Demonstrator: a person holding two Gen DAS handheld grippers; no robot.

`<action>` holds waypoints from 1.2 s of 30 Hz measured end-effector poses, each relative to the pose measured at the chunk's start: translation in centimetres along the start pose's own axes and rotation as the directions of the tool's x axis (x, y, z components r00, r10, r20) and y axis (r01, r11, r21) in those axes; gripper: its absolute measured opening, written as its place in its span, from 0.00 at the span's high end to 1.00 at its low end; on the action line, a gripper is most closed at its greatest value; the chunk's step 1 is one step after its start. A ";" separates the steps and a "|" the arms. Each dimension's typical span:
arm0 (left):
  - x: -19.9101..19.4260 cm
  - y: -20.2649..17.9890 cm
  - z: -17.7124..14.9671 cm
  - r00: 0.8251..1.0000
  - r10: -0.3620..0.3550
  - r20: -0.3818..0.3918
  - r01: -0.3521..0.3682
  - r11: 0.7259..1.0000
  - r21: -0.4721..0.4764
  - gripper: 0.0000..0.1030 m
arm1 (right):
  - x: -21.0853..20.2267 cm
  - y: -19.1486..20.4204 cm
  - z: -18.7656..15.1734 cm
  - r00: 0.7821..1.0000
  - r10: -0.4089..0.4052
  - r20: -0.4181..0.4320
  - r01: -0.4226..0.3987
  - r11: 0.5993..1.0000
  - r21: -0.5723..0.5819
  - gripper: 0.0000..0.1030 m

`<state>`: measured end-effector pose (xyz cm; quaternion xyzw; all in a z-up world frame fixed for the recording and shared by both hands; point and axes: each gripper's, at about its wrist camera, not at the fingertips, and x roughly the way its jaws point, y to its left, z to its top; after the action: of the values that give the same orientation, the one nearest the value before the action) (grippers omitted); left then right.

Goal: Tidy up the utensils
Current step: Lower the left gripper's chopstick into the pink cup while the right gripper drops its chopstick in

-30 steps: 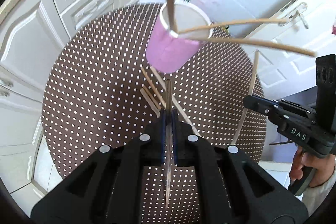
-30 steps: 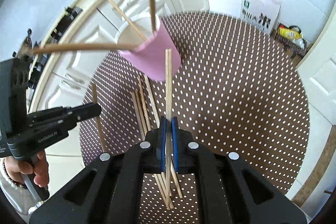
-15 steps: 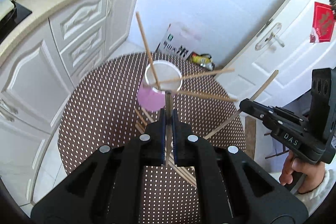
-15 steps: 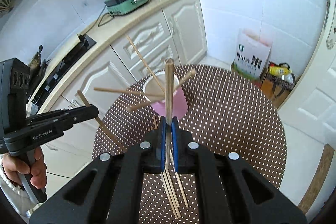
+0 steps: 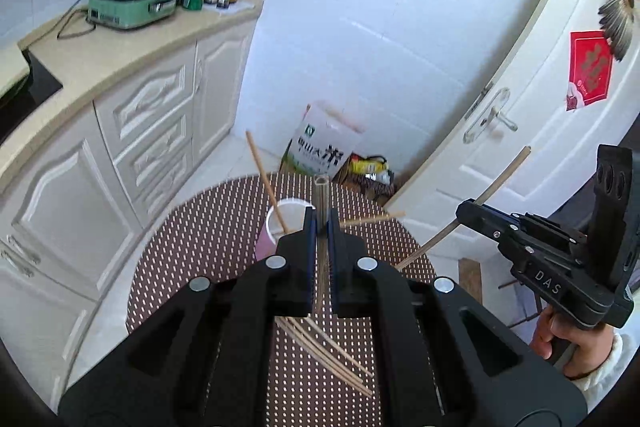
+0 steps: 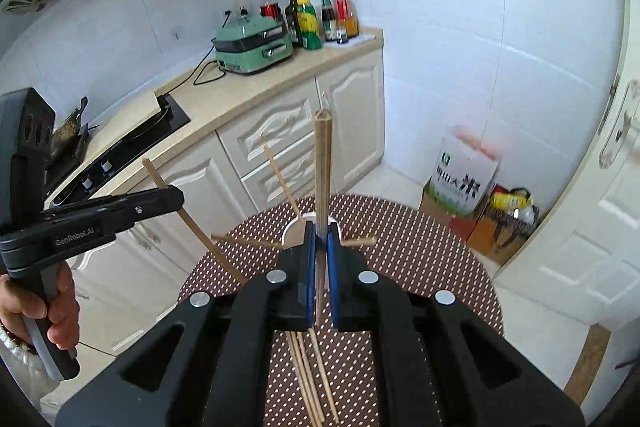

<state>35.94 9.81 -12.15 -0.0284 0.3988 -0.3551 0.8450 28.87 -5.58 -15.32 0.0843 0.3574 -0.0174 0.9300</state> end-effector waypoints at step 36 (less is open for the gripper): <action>6.8 -1.2 -0.6 0.987 0.154 -0.045 -0.145 0.977 0.155 0.95 | 5.7 0.5 2.0 1.000 -0.004 0.008 0.004 0.998 -0.055 0.96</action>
<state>37.76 4.81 -16.59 0.0757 0.3955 -0.3203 0.8575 34.49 -5.27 -17.60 0.0576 0.3544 -0.0097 0.9332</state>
